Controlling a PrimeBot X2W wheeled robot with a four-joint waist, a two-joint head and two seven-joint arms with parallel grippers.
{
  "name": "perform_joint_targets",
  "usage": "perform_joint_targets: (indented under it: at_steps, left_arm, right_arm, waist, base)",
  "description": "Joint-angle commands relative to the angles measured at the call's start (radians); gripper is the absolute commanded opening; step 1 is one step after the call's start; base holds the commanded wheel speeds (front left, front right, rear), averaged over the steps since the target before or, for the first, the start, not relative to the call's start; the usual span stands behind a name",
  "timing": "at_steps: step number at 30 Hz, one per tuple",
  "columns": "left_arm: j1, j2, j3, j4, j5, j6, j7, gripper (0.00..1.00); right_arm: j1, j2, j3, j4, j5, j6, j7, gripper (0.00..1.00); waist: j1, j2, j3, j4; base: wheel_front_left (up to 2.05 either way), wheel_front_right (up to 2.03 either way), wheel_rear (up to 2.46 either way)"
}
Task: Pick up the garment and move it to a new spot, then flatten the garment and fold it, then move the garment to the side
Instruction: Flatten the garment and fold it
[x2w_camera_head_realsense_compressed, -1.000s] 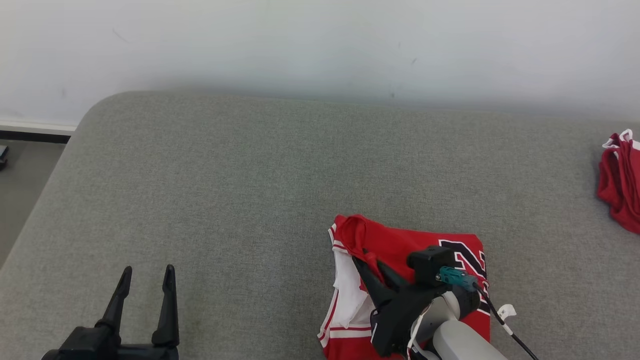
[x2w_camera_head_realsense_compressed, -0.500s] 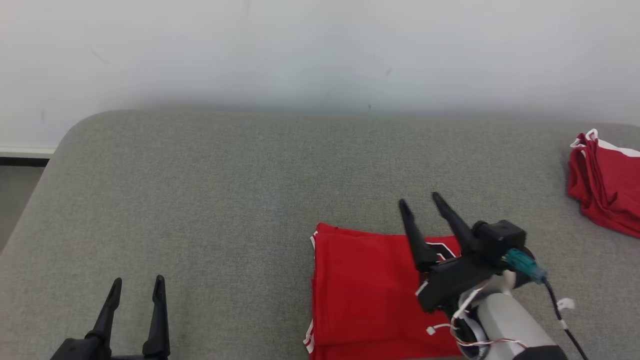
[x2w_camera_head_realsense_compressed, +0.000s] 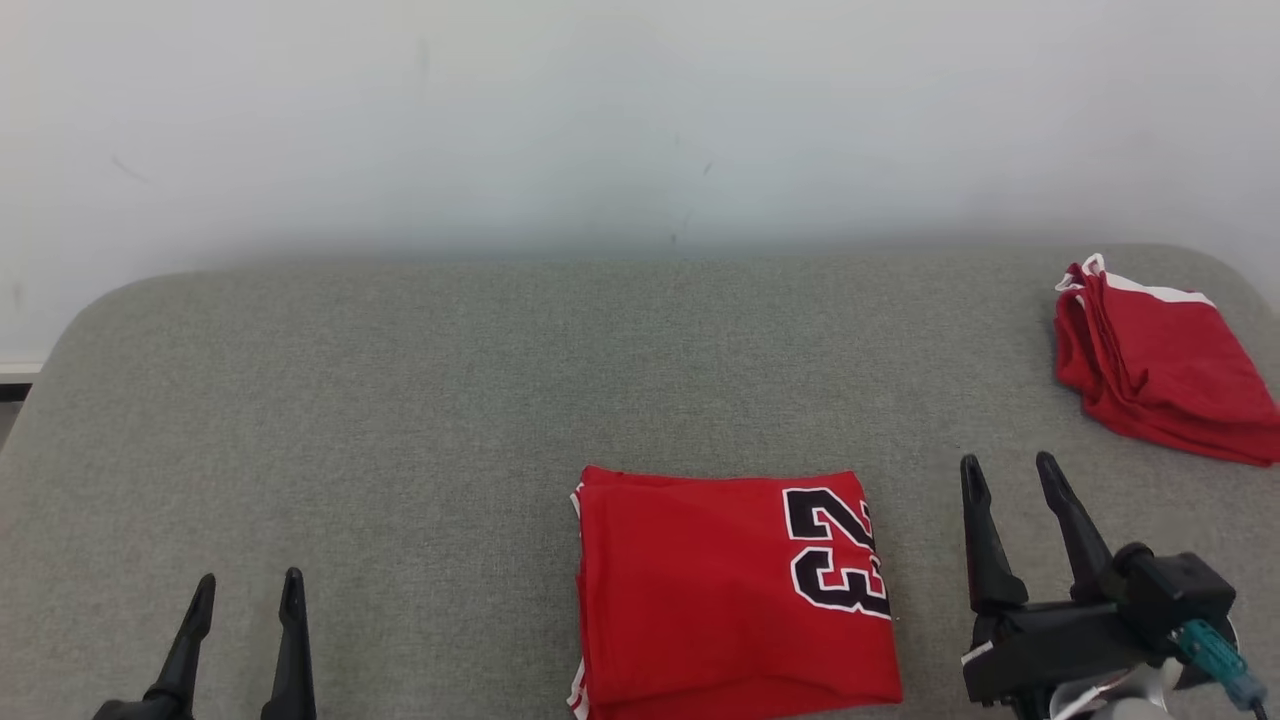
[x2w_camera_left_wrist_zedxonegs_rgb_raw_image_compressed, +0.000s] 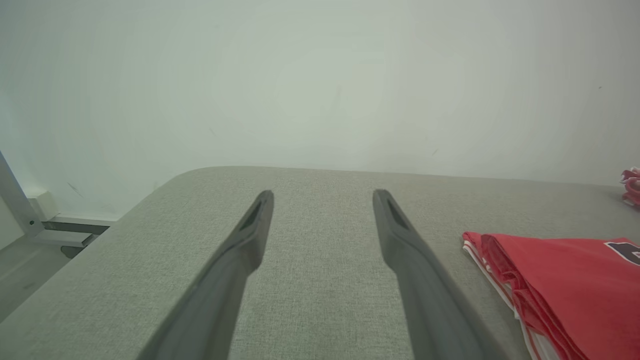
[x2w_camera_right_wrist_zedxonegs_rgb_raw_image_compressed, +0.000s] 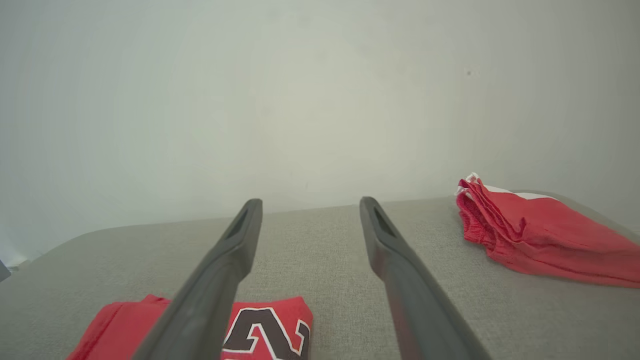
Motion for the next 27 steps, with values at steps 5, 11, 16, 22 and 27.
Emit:
perform_joint_targets:
  at_steps: [5,11,16,22,27]
  left_arm:
    - [0.014,0.010,0.008,-0.007,0.008,0.001,-0.003,1.00]
    - [0.022,0.023,-0.010,-0.004,0.003,0.001,-0.003,1.00]
    - [0.032,0.037,-0.028,0.013,0.011,0.001,-0.003,1.00]
    - [0.029,0.042,-0.034,0.024,0.016,0.001,-0.003,1.00]
    - [0.024,0.044,-0.034,0.028,0.019,0.001,-0.003,1.00]
  right_arm:
    - [0.104,0.023,-0.033,-0.071,-0.021,-0.003,0.004,1.00]
    - [0.175,0.038,-0.035,-0.110,-0.046,-0.003,0.007,1.00]
    - [0.196,0.044,-0.029,-0.121,-0.057,-0.003,0.017,1.00]
    - [0.200,0.045,-0.022,-0.123,-0.070,-0.003,0.035,1.00]
    - [0.204,0.046,-0.017,-0.126,-0.077,-0.003,0.049,1.00]
  waist:
    - [0.0000,0.0000,-0.012,-0.022]
    - [0.0000,0.0000,-0.019,-0.031]
    - [0.0000,0.0000,-0.031,-0.034]
    - [0.0000,0.0000,-0.037,-0.026]
    - [0.0000,0.0000,-0.039,-0.018]
  base:
    - [0.00,0.00,0.00]
    - [0.00,0.00,0.00]
    - [0.00,0.00,0.00]
    - [0.00,0.00,0.00]
    - [0.00,0.00,0.00]
